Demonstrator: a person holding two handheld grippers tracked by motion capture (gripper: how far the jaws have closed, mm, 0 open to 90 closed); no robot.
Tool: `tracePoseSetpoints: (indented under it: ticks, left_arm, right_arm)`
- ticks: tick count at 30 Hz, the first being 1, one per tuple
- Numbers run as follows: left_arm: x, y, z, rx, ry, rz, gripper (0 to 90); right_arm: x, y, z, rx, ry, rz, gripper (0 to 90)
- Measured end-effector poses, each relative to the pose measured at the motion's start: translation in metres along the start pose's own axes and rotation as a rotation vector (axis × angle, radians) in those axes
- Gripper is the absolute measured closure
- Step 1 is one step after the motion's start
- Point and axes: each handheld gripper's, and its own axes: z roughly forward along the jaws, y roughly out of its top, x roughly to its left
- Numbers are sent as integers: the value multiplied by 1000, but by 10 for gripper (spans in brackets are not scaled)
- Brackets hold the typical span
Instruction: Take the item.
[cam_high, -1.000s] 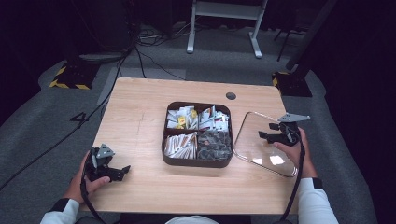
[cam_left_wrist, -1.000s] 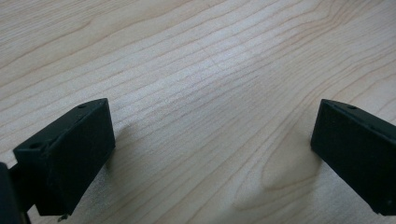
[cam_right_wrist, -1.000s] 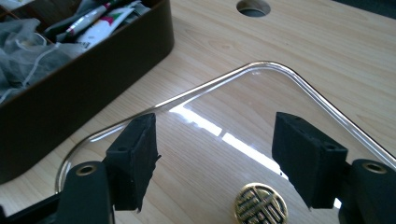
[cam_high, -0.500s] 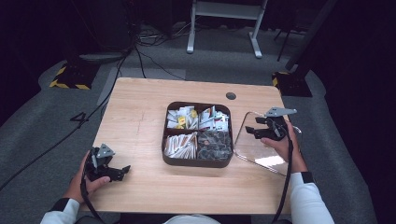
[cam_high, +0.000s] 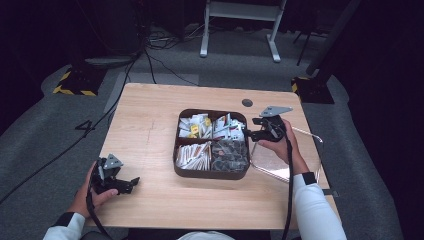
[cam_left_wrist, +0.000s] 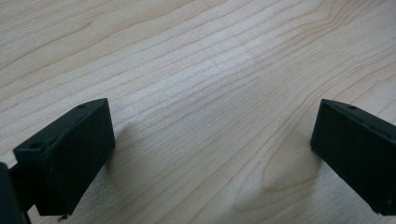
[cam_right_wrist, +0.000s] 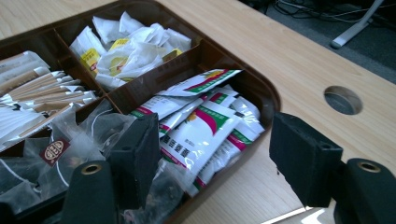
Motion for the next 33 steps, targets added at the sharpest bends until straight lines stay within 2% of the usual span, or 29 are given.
tracePoseSetpoints:
  ticks: [6, 19, 22, 25, 33]
  left_arm:
    - [0, 0, 0, 0, 0, 4, 0]
    - [0, 0, 0, 4, 4, 1, 2]
    - [-1, 0, 0, 0, 8, -6, 2]
    - [-1, 0, 0, 0, 8, -10, 2]
    - [-1, 0, 0, 2, 8, -10, 2]
  right_arm:
    - [6, 7, 17, 10, 25, -3, 348]
    - [14, 25, 52, 52, 32, -11, 367]
    - [15, 28, 59, 64, 29, -9, 371]
    - [15, 30, 68, 88, 2, -21, 366]
    - [10, 32, 87, 117, -7, 33, 372]
